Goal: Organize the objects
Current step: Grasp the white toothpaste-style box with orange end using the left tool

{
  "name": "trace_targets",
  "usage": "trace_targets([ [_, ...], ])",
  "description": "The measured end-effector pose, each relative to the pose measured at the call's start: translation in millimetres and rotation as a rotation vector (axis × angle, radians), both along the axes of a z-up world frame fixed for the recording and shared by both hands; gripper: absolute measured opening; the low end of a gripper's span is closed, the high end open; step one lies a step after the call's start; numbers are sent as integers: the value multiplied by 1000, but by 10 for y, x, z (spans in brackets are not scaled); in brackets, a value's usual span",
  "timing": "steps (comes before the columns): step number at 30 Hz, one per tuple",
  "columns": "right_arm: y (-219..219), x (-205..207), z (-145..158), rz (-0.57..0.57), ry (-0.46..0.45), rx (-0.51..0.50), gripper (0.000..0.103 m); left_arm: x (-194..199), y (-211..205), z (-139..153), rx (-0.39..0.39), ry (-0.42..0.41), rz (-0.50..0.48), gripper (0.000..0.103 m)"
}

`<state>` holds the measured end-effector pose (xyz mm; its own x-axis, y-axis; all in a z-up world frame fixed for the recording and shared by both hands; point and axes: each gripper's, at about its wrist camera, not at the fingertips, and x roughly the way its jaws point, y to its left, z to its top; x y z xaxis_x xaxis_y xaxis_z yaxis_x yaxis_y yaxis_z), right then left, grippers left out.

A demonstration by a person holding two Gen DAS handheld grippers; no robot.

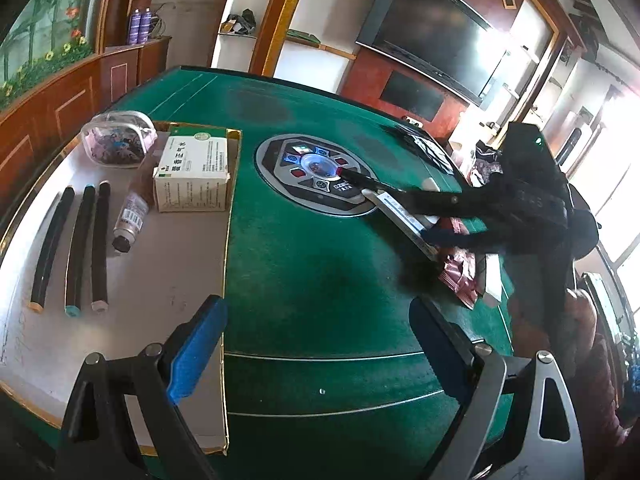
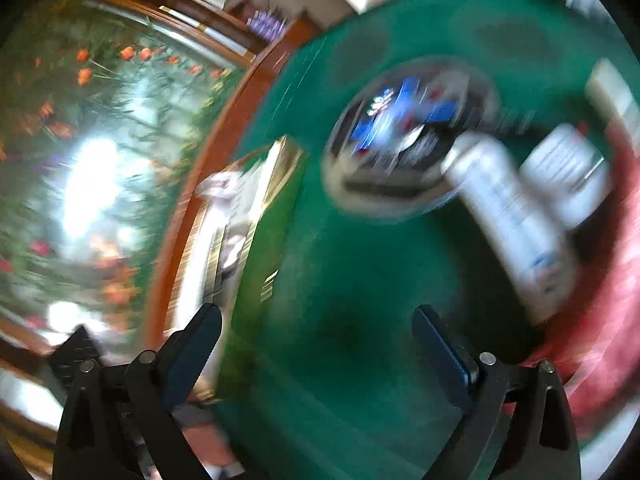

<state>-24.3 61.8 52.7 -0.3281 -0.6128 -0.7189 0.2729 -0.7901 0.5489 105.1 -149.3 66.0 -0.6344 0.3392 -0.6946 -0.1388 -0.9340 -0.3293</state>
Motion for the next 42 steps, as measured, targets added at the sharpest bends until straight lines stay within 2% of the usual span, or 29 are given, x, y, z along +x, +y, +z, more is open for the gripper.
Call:
trace_targets([
  [2,99,-86,13,-66,2,59,99,-3,-9,-14,13,-5,0,92],
  [6,164,-258,-135,-123,-43,152,99,-2,6,-24,11,-6,-6,92],
  [12,98,-413,-235,-169,-36,283,99,-10,-15,-29,11,-10,-7,92],
  [14,83,-444,-301,-157,-68,286,100,-2,-27,-27,13,-10,-7,92],
  [16,57,-399,-291,-121,-97,214,100,-6,-40,-27,14,-8,-3,92],
  [19,-57,-239,-302,-15,-186,-6,100,-54,-39,-50,17,-17,2,92],
  [21,-209,-88,-383,79,-277,-173,100,-73,-21,-84,24,-30,-4,92],
  [23,-268,16,-384,103,-286,-201,100,-84,10,-117,23,-43,-15,92],
  [25,-193,107,-295,88,-225,-199,100,-75,53,-121,19,-44,-33,92],
  [29,150,279,-95,-28,-99,-181,99,-68,208,-120,1,-43,-81,92],
  [32,463,474,41,-114,-27,-171,99,-74,432,-214,5,-82,-143,92],
  [38,886,844,219,-272,113,-70,99,30,962,-432,28,-175,-219,92],
  [39,934,888,221,-287,122,-76,99,62,1065,-459,9,-183,-219,92],
  [42,1035,967,239,-311,140,-94,99,173,1403,-514,-140,-157,-223,92],
])
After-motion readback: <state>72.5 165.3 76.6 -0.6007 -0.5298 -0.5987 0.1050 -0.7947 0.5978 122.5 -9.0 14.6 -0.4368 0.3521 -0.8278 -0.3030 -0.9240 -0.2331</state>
